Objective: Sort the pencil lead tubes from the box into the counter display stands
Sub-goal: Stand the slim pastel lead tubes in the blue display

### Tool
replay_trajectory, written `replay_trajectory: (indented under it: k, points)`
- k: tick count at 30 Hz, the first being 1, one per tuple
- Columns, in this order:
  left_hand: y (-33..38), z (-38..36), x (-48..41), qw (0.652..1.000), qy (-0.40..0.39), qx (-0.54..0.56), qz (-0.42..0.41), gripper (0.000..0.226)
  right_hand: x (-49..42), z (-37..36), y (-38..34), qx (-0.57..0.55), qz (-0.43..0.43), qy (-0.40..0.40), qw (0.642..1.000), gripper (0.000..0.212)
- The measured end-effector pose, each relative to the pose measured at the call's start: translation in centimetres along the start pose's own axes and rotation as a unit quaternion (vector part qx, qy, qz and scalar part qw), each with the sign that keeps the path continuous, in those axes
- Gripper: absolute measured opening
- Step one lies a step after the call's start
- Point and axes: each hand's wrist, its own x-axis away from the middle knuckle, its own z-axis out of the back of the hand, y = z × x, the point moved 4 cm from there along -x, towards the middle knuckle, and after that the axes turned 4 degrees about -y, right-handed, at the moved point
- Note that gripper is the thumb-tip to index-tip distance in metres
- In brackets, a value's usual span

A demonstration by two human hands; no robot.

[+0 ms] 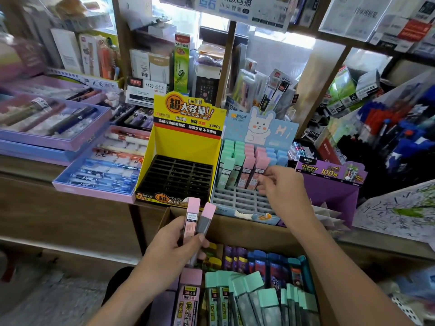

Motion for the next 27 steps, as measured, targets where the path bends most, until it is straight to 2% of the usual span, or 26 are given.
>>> replay_trajectory:
  k: [12,16,18,20,22,27]
  points:
    - [0.0,0.0,0.1,1.000,0.005,0.008,0.002,0.026,-0.7,-1.0,0.4,0.064,-0.052,-0.021,0.996,0.023]
    - [0.1,0.1,0.2,1.000,0.004,0.012,0.000,0.026,0.8,0.1,-0.1,0.077,-0.033,0.024,0.996,0.019]
    - [0.3,0.1,0.2,1.000,0.007,0.013,-0.003,0.025,2.3,0.3,-0.8,0.034,-0.010,0.022,0.999,0.011]
    - [0.6,0.1,0.3,1.000,0.008,0.013,-0.011,0.021,3.8,-0.4,-1.4,-0.069,0.008,-0.030,0.997,0.010]
    - [1.0,0.0,0.4,1.000,0.001,0.018,-0.018,0.018,5.1,-1.5,-1.7,-0.158,0.013,-0.096,0.983,0.012]
    - [1.5,-0.4,0.6,0.999,-0.037,0.036,-0.012,0.013,7.4,-4.0,-1.3,-0.267,0.006,-0.218,0.939,0.028]
